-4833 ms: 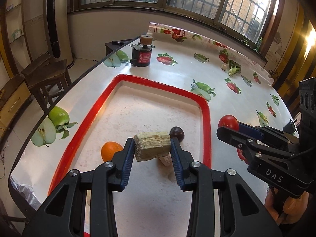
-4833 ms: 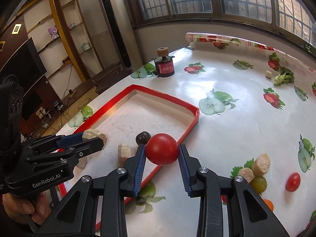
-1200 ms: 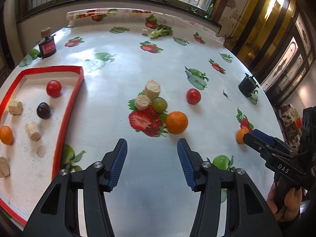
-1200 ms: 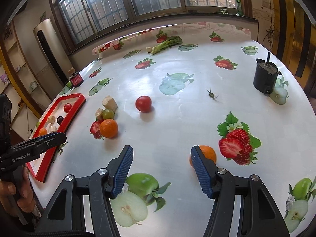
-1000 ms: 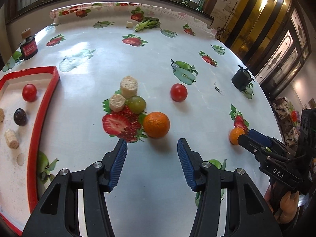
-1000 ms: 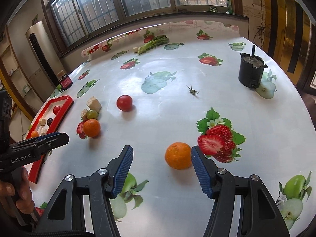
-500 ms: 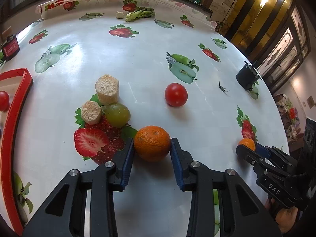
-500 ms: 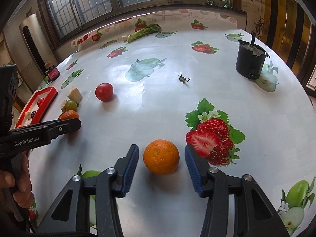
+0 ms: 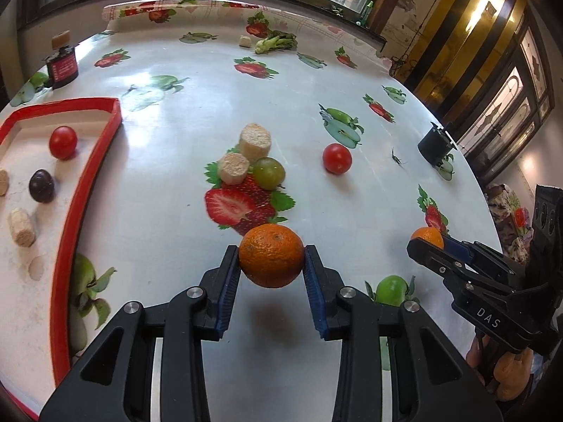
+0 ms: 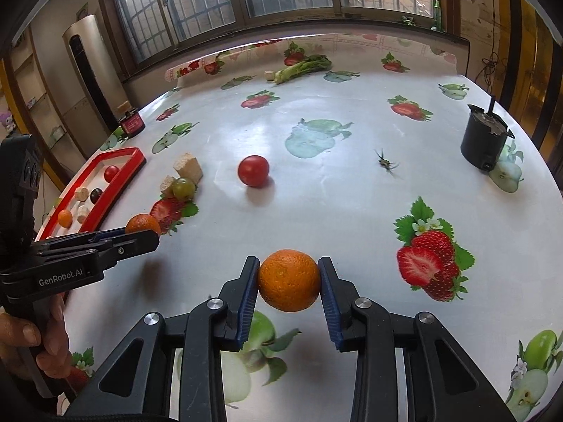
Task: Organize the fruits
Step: 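Carry both oranges in the grippers over the red tray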
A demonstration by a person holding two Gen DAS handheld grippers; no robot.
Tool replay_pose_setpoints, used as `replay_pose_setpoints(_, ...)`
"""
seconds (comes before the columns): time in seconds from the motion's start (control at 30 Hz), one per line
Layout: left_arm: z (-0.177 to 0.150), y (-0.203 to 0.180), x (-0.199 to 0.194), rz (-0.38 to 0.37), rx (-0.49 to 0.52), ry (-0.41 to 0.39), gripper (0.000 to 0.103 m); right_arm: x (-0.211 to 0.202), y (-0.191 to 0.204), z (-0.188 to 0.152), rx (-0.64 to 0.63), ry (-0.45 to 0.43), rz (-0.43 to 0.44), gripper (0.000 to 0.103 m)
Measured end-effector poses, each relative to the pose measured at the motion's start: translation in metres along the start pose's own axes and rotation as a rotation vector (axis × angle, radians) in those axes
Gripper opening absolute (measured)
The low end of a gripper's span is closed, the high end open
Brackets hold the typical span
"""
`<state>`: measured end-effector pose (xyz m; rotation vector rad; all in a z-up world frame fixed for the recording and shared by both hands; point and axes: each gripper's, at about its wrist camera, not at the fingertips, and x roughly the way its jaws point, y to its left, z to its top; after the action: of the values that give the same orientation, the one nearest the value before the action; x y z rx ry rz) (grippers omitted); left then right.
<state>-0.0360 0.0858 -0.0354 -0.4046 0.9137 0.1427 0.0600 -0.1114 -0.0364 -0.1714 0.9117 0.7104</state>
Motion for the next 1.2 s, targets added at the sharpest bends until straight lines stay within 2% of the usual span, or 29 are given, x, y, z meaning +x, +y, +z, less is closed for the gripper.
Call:
replay_pose_setpoints(0.27,-0.008,0.021,-0.037,0.068,-0.020,-0.067,0.033,0.004,0.042,0.002,-0.064,0.012,0.066,0.035)
replay_pose_setpoints(0.6,-0.024,0.049,-0.063,0.108,-0.070,-0.092,0.033,0.002,0.089,0.010,-0.140,0.002,0.138,0.035)
replay_pose_setpoints(1.2,-0.041,0.092,-0.089,0.158,-0.142,-0.124,0.034,0.004,0.154,0.022,-0.251,-0.011,0.197,0.035)
